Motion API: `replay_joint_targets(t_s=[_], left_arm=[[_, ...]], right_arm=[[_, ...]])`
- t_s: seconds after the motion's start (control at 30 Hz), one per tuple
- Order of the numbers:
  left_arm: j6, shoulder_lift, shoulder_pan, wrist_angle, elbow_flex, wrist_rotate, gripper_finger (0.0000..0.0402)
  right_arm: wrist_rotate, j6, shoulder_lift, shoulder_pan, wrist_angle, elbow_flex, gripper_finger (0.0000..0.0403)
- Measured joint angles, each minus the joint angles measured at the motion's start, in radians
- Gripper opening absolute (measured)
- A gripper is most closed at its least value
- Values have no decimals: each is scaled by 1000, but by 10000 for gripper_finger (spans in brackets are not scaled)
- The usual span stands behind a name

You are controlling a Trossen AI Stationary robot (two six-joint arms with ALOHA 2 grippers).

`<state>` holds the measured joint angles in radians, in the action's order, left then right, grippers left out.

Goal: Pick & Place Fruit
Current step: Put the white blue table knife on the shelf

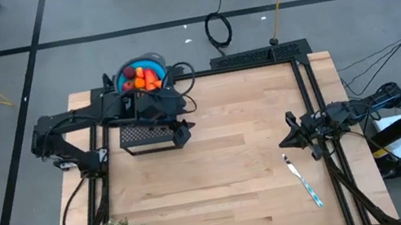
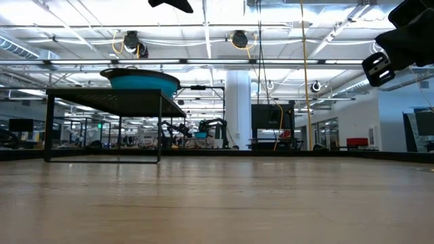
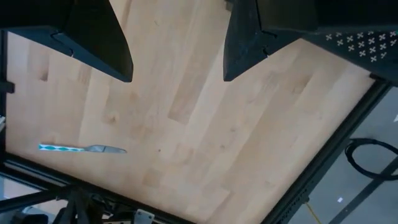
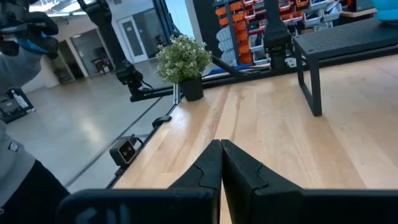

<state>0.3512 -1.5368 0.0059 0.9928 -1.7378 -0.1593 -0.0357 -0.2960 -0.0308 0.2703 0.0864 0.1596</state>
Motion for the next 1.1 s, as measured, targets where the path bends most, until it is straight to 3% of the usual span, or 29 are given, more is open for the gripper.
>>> replay_joint_targets(t_s=[0.3, 0.5, 0.73, 1.1], left_arm=[[-25, 1, 0, 26, 0, -13, 250], [0, 76, -17, 57, 27, -116, 250], [29, 240, -62, 3, 192, -188, 250], [21, 524, -113, -243, 549, -193, 250]], right_arm=[[7, 40, -26, 0, -2, 0, 0], [37, 58, -47, 0, -8, 0, 0], [64, 55, -87, 0, -68, -1, 0], [69, 47, -212, 0, -254, 15, 0]])
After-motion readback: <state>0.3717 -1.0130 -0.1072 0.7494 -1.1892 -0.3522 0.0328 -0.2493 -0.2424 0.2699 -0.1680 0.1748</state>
